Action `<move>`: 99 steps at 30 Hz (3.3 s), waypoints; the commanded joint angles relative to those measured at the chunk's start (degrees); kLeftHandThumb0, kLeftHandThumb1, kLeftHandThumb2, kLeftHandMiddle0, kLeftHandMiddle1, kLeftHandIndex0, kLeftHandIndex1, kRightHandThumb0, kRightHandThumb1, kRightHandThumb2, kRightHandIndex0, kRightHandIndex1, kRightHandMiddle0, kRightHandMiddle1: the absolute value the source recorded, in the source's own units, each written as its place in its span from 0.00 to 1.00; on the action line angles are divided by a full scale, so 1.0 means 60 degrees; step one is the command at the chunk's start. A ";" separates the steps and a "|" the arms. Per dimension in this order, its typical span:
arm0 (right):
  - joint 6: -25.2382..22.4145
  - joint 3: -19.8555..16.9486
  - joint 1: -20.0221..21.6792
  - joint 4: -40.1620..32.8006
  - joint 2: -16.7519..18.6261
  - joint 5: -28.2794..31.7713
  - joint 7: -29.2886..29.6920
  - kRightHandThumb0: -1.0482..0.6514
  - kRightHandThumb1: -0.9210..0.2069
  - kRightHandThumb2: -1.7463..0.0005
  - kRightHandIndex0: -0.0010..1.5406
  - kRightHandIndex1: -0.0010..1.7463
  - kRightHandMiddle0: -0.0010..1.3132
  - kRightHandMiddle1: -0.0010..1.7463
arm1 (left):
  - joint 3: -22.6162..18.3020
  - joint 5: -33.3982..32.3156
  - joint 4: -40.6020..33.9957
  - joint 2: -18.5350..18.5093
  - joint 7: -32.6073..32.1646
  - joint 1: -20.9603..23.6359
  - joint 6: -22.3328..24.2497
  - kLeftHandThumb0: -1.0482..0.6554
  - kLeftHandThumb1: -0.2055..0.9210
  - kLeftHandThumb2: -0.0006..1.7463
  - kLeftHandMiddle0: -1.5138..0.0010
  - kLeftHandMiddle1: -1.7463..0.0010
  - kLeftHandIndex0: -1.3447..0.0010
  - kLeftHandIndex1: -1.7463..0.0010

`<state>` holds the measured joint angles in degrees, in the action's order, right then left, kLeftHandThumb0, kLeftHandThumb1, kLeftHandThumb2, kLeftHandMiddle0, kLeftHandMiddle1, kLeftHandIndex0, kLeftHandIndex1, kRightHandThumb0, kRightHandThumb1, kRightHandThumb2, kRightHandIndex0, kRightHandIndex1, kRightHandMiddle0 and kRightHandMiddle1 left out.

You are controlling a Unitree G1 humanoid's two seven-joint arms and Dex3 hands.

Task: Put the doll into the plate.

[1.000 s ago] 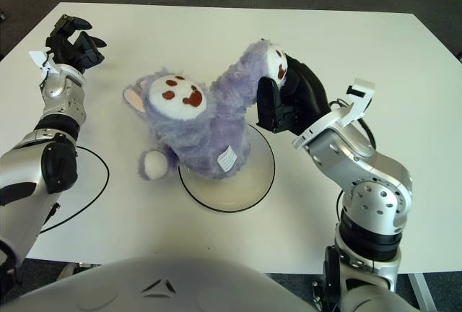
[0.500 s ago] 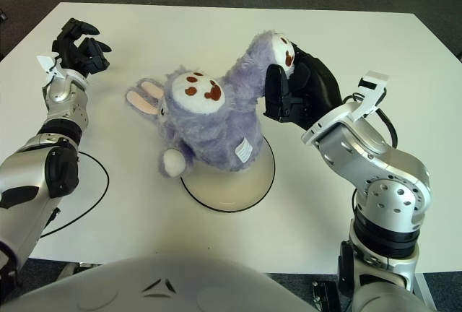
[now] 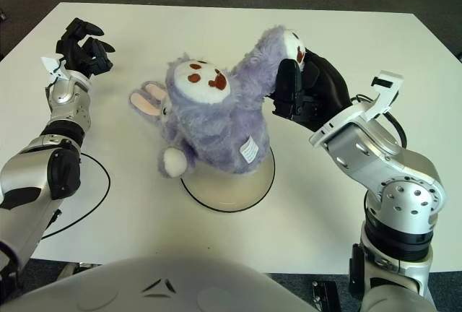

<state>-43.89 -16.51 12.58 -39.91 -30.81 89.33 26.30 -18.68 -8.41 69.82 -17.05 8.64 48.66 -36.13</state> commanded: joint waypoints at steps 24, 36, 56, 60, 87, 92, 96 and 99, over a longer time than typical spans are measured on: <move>0.0305 -0.0057 -0.0527 0.0364 -0.1509 -0.0203 -0.2422 0.62 0.70 0.19 0.56 0.80 0.44 1.00 | -0.0030 -0.0658 -0.0647 0.0912 0.0883 -0.0333 -0.0291 0.61 0.40 0.81 0.63 0.00 0.60 0.00; 0.1096 0.0143 -0.0987 -0.0071 -0.0981 -0.2538 -0.3502 0.62 0.80 0.12 0.61 0.79 0.50 1.00 | -0.0032 -0.0670 -0.0600 0.0824 0.1042 -0.0283 -0.0195 0.61 0.39 0.81 0.63 0.00 0.60 0.00; 0.1637 0.0270 -0.1406 -0.0257 -0.0474 -0.4630 -0.4565 0.62 0.53 0.27 0.30 1.00 0.46 0.92 | 0.0029 -0.0500 -0.0580 0.0654 0.0980 -0.0348 -0.0284 0.61 0.40 0.81 0.63 0.00 0.60 0.00; 0.1756 0.0183 -0.1547 -0.0119 -0.0223 -0.4477 -0.4994 0.62 0.38 0.39 0.22 1.00 0.37 0.92 | -0.0001 -0.0516 -0.0549 0.0636 0.1013 -0.0342 -0.0282 0.61 0.40 0.81 0.63 0.00 0.60 0.00; 0.3796 0.0101 -0.1334 0.1268 -0.1211 -0.6830 -0.9563 0.29 0.43 0.43 0.11 0.42 0.00 0.59 | -0.0131 -0.0688 -0.0640 0.0651 0.1324 -0.0425 -0.0182 0.61 0.41 0.80 0.64 0.00 0.61 0.00; 0.4869 0.0159 -0.1430 0.1568 -0.0977 -0.7996 -1.0183 0.32 0.29 0.44 0.18 0.33 0.00 0.54 | -0.0154 -0.0728 -0.0667 0.0671 0.1339 -0.0436 -0.0158 0.61 0.42 0.79 0.65 0.00 0.61 0.00; 0.4464 -0.0453 -0.2036 0.1797 -0.0134 -0.7307 -0.9303 0.32 0.43 0.40 0.16 0.30 0.00 0.51 | -0.0163 -0.0747 -0.0722 0.0684 0.1378 -0.0473 -0.0207 0.61 0.42 0.79 0.65 0.00 0.61 0.00; 0.4618 -0.0398 -0.1574 0.1998 -0.0678 -0.7626 -0.9937 0.31 0.46 0.40 0.15 0.30 0.00 0.50 | -0.0147 -0.0706 -0.0750 0.0687 0.1350 -0.0500 -0.0276 0.61 0.42 0.79 0.65 0.00 0.61 0.00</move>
<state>-17.04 -18.39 1.07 -29.64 -32.31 45.44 -30.20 -19.73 -12.78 65.77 -12.43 16.47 46.58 -36.81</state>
